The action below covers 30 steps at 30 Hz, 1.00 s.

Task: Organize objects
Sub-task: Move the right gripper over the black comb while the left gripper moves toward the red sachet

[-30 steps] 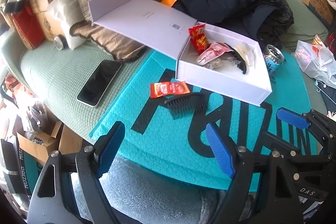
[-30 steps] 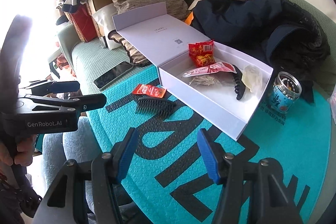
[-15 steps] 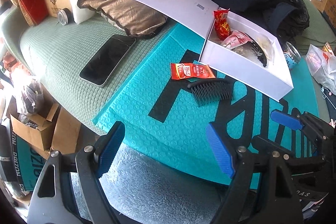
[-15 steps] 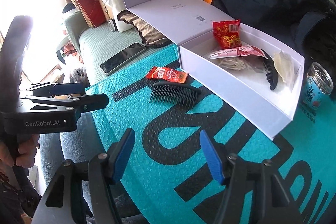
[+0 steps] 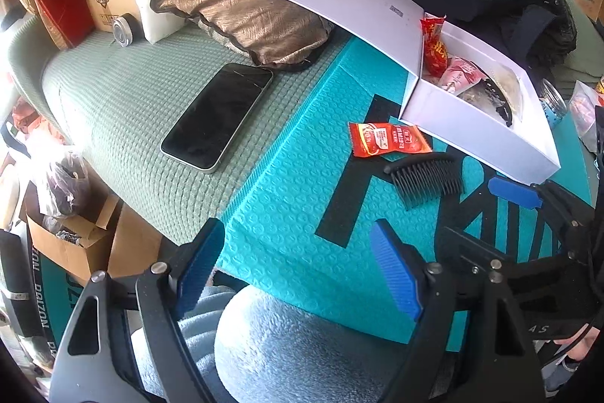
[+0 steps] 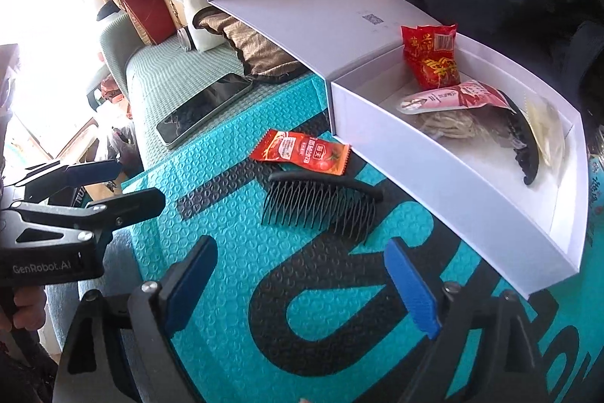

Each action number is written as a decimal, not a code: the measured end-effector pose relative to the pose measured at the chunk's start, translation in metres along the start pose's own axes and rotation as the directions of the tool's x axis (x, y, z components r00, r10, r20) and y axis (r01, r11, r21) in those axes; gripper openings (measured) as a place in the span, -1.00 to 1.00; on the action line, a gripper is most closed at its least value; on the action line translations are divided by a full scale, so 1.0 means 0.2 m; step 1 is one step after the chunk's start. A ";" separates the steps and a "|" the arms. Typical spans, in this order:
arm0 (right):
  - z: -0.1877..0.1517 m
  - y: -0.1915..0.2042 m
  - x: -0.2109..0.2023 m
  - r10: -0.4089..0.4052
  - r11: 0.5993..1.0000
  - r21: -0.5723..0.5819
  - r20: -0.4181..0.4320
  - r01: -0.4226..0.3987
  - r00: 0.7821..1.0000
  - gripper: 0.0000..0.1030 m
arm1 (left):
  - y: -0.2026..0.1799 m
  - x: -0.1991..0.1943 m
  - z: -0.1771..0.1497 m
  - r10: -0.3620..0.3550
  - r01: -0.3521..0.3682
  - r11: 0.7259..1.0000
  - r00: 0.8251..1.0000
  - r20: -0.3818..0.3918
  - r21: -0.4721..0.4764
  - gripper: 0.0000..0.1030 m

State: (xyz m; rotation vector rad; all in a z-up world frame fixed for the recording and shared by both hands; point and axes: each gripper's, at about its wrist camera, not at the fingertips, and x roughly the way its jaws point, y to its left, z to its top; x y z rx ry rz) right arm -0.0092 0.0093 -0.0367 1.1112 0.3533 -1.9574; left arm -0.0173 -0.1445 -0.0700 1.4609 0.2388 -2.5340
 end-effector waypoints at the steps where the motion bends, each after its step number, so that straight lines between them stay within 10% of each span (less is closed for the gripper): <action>1: 0.01 0.00 0.02 -0.002 1.000 0.001 -0.004 0.002 1.000 0.79 | 0.01 0.01 0.01 0.002 -0.002 1.000 1.000 0.000 -0.002 0.53; 30: 0.08 -0.07 0.20 -0.086 0.995 0.044 -0.069 0.089 0.994 0.61 | 0.01 0.17 0.18 -0.092 0.092 0.996 0.996 -0.013 0.004 0.53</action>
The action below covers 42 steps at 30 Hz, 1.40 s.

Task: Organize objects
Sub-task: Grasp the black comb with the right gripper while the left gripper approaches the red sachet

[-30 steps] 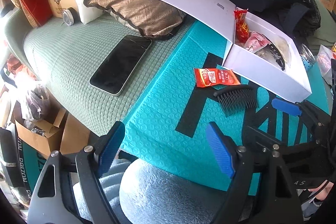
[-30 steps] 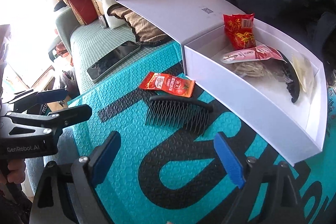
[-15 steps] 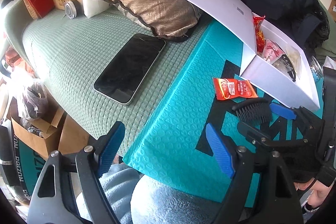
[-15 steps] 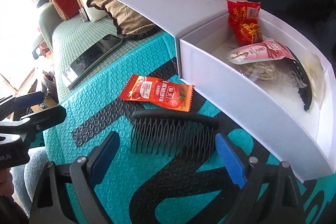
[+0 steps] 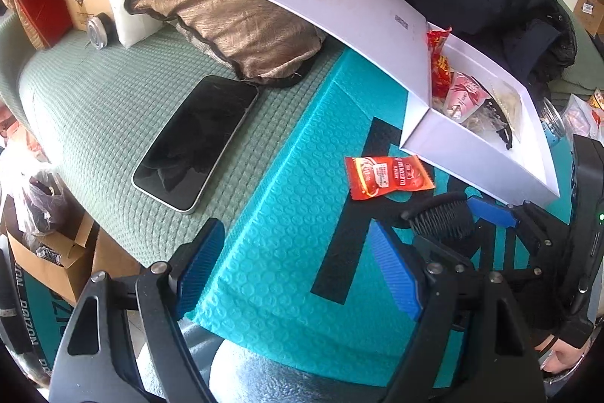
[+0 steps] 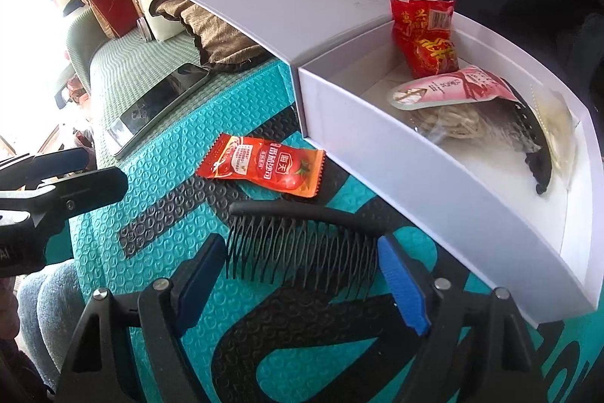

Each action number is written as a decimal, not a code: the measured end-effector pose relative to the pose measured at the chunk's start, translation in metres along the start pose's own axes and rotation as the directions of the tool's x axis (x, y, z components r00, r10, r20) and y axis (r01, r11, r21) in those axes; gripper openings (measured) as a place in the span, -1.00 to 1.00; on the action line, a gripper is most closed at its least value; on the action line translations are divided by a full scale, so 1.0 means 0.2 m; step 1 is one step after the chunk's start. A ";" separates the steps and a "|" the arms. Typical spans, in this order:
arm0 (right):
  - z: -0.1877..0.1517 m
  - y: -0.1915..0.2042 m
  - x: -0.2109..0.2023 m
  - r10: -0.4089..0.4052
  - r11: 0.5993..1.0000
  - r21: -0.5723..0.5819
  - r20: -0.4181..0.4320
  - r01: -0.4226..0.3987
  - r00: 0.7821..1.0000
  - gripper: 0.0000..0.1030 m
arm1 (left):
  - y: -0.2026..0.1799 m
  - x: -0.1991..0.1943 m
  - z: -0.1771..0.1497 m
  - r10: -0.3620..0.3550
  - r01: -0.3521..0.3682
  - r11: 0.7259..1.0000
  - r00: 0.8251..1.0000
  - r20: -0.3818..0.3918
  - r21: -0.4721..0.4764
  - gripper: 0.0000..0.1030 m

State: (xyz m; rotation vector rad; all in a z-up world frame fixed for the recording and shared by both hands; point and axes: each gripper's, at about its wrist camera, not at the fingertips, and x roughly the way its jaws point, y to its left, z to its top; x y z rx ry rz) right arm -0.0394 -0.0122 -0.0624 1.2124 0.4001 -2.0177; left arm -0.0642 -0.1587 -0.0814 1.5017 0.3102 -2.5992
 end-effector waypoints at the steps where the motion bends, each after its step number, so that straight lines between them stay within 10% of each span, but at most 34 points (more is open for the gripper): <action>1: -0.01 -0.02 -0.01 0.005 1.000 0.009 -0.003 -0.005 1.000 0.61 | -0.02 0.01 0.01 -0.009 0.009 1.000 1.000 -0.002 0.011 0.52; 13: -0.17 -0.25 -0.14 -0.063 0.995 0.074 -0.040 0.066 0.997 0.61 | -0.33 0.26 0.11 -0.095 0.102 0.992 0.991 -0.089 0.072 0.53; 26: -0.20 -0.32 -0.15 -0.066 0.994 0.083 -0.034 0.069 0.997 0.62 | -0.50 0.45 0.18 -0.001 0.013 0.993 0.994 -0.107 0.118 0.94; 42: -0.19 -0.33 -0.15 -0.047 0.995 0.084 -0.021 0.049 0.999 0.62 | -0.57 0.39 0.15 0.001 0.007 0.989 0.998 -0.059 0.146 0.50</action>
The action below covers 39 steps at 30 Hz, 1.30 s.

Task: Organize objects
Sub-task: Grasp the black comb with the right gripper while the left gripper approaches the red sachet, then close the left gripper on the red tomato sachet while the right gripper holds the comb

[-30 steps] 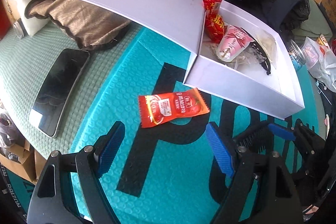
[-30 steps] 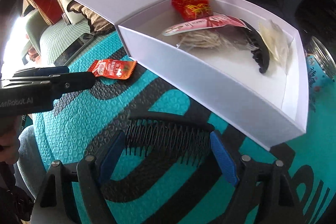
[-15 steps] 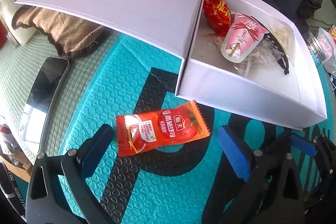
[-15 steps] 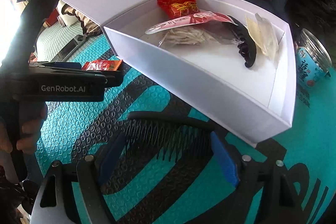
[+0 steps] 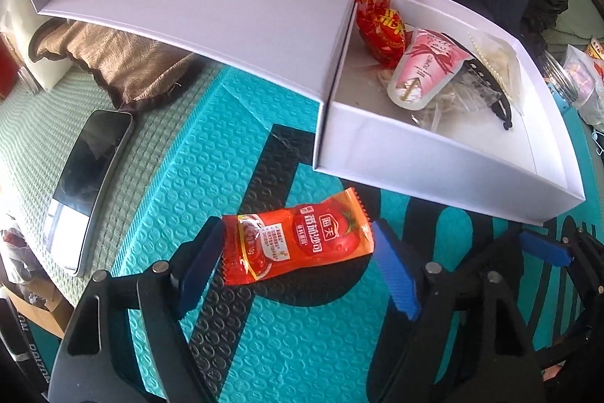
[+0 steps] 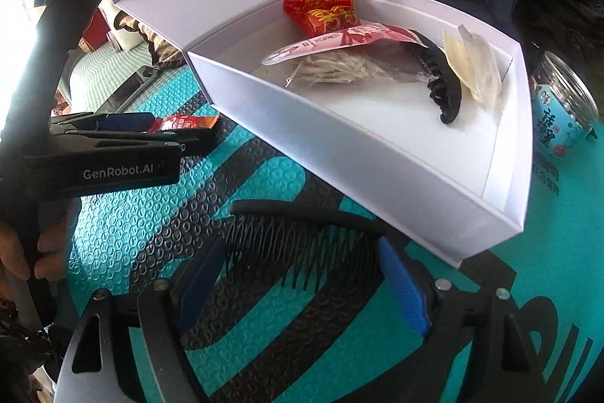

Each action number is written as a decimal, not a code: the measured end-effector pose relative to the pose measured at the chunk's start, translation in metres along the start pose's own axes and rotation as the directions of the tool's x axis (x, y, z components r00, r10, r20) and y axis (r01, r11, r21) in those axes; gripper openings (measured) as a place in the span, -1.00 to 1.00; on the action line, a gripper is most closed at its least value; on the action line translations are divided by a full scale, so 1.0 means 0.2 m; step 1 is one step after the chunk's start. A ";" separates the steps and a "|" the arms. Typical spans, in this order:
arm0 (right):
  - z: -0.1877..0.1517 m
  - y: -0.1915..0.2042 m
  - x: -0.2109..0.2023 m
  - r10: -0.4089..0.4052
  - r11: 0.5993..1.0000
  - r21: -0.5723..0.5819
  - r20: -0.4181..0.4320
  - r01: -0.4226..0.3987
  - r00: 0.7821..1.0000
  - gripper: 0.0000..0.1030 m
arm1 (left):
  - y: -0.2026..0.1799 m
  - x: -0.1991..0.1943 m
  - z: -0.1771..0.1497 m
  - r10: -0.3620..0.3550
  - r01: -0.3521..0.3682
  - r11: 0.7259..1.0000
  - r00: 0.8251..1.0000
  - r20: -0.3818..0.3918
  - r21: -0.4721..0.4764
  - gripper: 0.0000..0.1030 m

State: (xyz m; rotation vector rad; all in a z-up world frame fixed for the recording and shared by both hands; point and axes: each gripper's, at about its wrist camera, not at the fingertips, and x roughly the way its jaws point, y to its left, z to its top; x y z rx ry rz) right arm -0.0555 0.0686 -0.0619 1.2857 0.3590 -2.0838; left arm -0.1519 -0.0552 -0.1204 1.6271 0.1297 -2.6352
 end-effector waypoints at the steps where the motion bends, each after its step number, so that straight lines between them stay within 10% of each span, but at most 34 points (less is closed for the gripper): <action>1: 0.00 0.00 0.00 0.001 1.000 0.001 -0.001 -0.001 1.000 0.62 | -0.02 -0.01 -0.01 0.000 0.000 1.000 1.000 0.003 0.005 0.46; 27: -0.26 -0.12 -0.17 -0.017 1.000 0.005 -0.016 0.017 1.000 0.62 | -0.30 -0.24 -0.45 -0.075 0.078 0.996 0.994 -0.082 0.031 0.45; 39: -0.28 -0.13 -0.20 0.028 1.000 -0.001 -0.024 -0.028 0.999 0.62 | -0.20 -0.30 -0.40 -0.103 0.116 0.968 0.992 -0.067 0.225 0.57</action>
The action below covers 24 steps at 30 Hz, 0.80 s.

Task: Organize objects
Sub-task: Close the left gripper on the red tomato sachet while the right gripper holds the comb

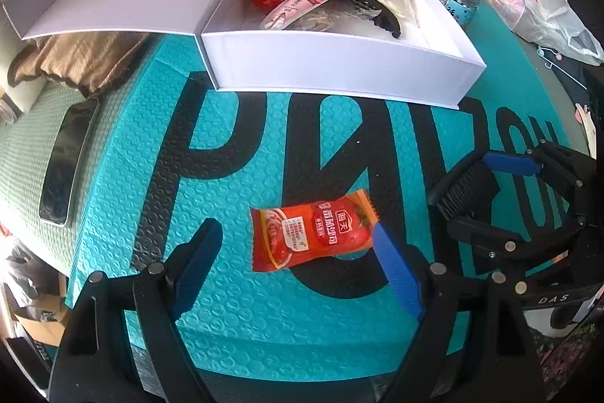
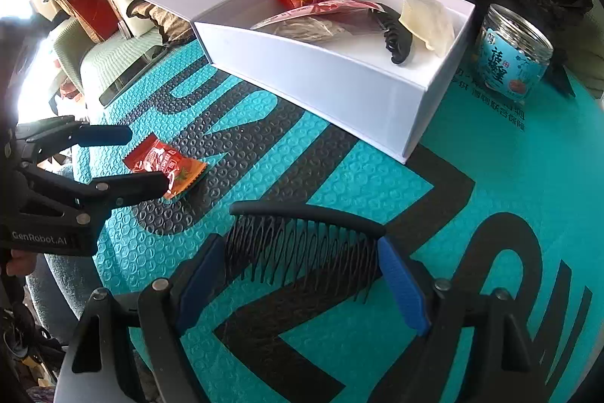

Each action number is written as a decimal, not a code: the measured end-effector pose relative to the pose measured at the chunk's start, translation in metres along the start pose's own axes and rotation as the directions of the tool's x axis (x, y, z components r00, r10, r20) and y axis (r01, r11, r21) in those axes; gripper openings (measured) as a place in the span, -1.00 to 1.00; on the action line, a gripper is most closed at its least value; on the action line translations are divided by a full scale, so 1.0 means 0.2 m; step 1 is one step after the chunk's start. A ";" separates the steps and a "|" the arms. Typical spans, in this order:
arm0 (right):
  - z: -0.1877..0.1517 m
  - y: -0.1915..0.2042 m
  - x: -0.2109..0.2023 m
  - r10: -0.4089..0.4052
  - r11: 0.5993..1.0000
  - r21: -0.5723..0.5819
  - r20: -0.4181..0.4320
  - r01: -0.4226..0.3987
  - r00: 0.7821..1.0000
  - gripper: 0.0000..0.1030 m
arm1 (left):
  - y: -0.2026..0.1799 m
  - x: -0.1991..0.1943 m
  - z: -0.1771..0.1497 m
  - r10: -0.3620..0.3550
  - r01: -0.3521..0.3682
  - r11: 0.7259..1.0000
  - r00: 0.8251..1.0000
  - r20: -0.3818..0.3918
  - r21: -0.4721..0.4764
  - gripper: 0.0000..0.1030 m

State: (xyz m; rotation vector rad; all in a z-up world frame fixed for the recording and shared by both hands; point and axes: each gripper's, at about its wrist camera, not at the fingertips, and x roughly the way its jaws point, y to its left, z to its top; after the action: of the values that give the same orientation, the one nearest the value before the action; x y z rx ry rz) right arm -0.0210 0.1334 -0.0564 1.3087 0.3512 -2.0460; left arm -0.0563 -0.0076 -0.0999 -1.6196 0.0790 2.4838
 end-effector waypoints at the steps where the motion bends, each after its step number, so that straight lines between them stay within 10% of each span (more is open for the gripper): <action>1: 0.00 0.00 0.00 0.003 1.000 -0.001 -0.002 -0.003 1.000 0.62 | 0.01 -0.01 0.01 -0.003 0.003 1.000 1.000 0.000 0.011 0.61; 7: 0.00 0.01 0.00 0.022 1.000 -0.003 -0.012 -0.022 1.000 0.62 | 0.00 0.00 0.02 -0.014 0.014 0.990 1.000 -0.003 0.142 0.64; 15: 0.01 0.04 0.01 0.026 0.999 -0.017 -0.031 -0.027 0.999 0.62 | -0.07 0.06 -0.02 0.000 0.006 0.907 1.000 -0.014 0.422 0.64; 24: 0.04 0.05 0.03 0.016 1.000 -0.010 -0.048 -0.017 0.999 0.62 | 0.01 0.13 0.05 -0.136 0.159 0.917 0.987 -0.087 0.365 0.62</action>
State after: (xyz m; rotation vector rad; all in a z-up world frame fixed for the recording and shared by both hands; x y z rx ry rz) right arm -0.0224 0.1198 -0.0565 1.3516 0.3710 -1.9993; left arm -0.0751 -0.0046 -0.1204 -1.4773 0.3950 2.1461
